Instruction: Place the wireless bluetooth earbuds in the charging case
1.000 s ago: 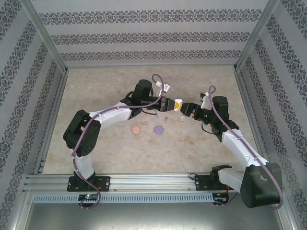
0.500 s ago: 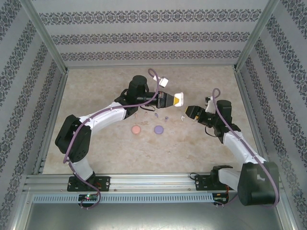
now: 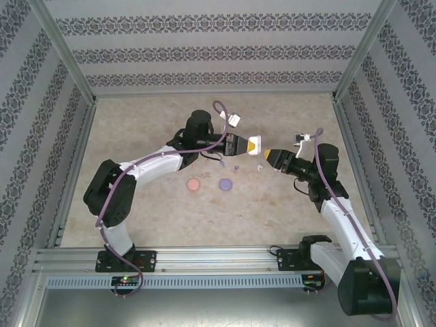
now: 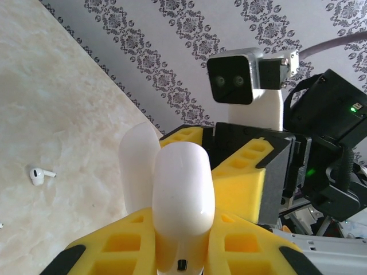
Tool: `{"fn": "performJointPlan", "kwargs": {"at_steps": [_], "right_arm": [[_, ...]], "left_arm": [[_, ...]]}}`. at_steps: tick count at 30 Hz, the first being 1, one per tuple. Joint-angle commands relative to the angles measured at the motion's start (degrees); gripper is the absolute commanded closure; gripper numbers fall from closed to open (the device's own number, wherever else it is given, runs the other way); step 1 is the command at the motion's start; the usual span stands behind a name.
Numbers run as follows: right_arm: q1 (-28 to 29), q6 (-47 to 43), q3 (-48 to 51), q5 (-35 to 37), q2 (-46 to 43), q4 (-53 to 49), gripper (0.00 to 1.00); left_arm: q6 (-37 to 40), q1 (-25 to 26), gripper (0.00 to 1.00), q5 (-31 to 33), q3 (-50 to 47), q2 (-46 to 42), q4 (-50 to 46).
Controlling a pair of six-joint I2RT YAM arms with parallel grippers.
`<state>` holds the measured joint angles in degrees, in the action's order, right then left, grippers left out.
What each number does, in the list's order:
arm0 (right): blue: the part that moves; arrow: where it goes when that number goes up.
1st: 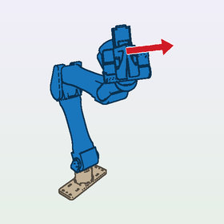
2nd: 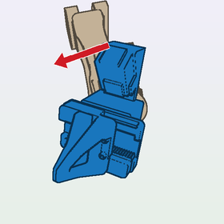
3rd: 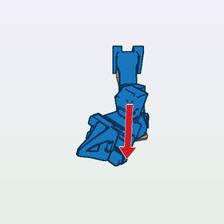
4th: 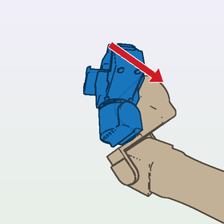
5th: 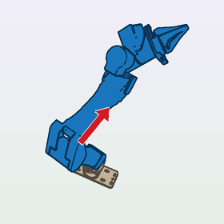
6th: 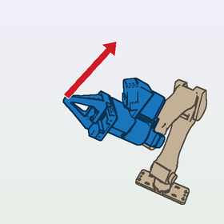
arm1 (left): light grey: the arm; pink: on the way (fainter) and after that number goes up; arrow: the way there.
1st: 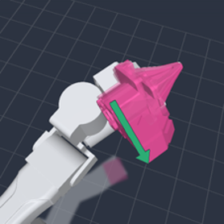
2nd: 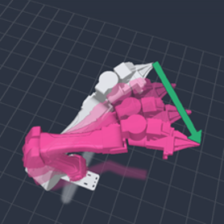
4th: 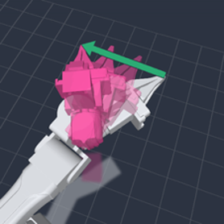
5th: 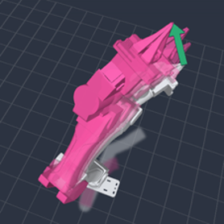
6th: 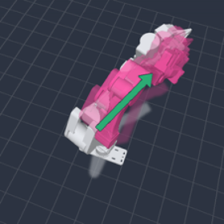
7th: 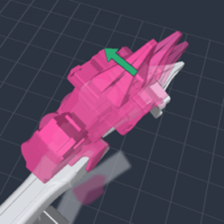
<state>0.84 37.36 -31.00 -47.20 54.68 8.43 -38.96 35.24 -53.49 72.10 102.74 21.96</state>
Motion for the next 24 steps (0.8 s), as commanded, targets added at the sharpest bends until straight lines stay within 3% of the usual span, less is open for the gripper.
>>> {"fn": "performJointPlan", "kwargs": {"at_steps": [1,24], "right_arm": [[-0.49,0.62,-2.5,-3.32,1.69,4.6,0.52],[-0.66,1.03,-2.58,-4.9,6.04,7.75,0.66]], "left_arm": [[-2.2,0.31,1.0,-2.01,-0.02,0.88,6.0],[-3.85,1.58,1.0,-2.72,1.8,2.6,8.05]]}}
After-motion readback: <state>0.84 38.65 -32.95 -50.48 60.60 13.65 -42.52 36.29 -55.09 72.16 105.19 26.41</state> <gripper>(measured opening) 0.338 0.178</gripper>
